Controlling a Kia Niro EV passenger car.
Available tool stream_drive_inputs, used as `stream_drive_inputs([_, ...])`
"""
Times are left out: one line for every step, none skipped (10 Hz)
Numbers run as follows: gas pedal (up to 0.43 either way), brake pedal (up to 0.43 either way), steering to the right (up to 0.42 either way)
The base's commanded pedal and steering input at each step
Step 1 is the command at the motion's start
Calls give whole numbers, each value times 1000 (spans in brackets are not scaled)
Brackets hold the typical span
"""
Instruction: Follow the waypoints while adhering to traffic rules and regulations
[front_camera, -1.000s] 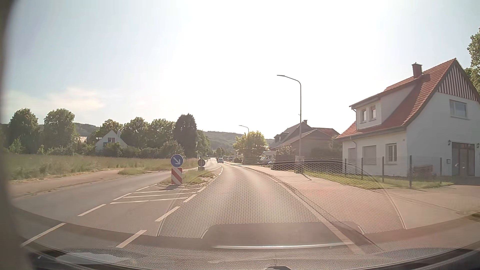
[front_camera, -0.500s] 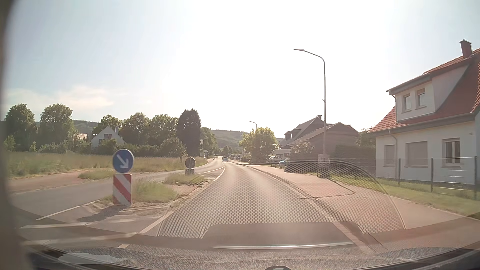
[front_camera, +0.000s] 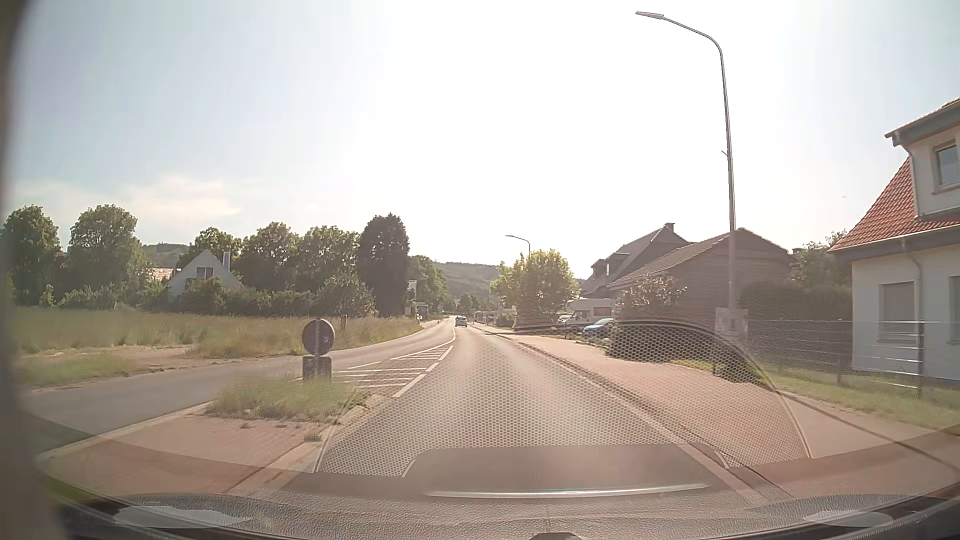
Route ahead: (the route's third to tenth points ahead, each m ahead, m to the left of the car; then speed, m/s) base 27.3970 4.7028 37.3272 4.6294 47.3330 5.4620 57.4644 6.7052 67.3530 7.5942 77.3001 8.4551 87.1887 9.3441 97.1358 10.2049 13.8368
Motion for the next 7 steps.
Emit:
stream_drive_inputs([157, 0, -10])
stream_drive_inputs([169, 0, -9])
stream_drive_inputs([177, 0, -9])
stream_drive_inputs([177, 0, -9])
stream_drive_inputs([177, 0, -9])
stream_drive_inputs([177, 0, -8])
stream_drive_inputs([177, 0, -9])
